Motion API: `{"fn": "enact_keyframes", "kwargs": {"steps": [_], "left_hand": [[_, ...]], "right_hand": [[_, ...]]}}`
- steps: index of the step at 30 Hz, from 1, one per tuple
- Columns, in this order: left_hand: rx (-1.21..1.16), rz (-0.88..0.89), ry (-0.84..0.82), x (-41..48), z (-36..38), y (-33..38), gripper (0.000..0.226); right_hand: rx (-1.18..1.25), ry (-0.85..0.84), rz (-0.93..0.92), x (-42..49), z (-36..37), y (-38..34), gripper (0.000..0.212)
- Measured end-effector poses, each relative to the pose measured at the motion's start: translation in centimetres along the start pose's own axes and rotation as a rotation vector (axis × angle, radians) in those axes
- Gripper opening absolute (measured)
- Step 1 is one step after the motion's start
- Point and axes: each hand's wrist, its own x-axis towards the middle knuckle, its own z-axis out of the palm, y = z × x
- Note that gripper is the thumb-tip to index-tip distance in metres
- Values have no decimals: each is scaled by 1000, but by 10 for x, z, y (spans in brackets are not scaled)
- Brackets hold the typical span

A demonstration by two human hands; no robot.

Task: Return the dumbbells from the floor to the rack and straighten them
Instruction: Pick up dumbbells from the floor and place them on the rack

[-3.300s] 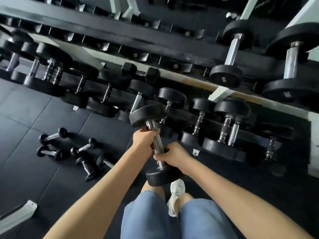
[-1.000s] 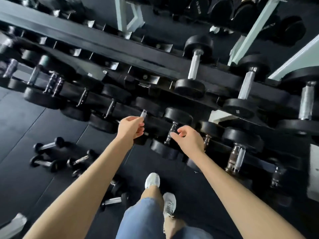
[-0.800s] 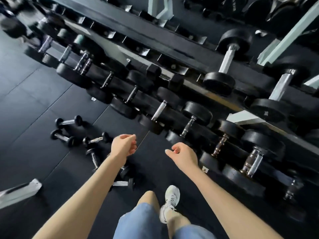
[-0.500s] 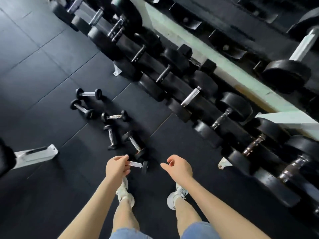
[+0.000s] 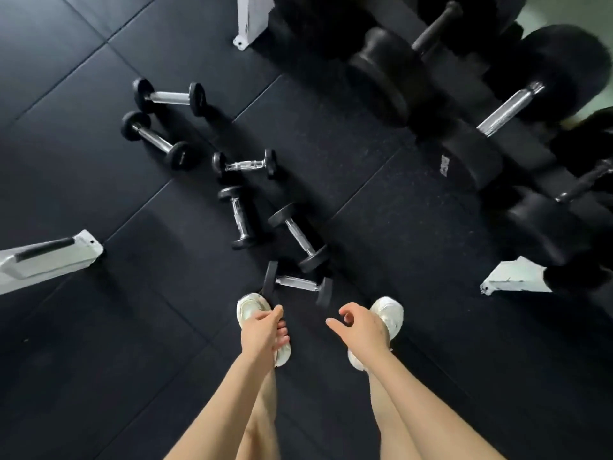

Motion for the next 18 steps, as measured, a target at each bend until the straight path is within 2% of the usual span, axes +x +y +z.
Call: {"fn": "enact_keyframes", "kwargs": {"steps": [3, 8, 12, 18], "left_hand": [[-29, -84, 44, 65, 5, -16, 17], [-178, -224, 26, 166, 31, -49, 24], [-264, -214, 21, 239, 56, -76, 49], [-416, -218, 15, 320, 92, -105, 58]], "right_hand": [[-55, -2, -13, 50, 38, 2, 41], [-217, -30, -163, 142, 96, 9, 47], [-389, -49, -289, 214, 132, 18, 54], [-570, -128, -401, 289, 169, 39, 55]]}}
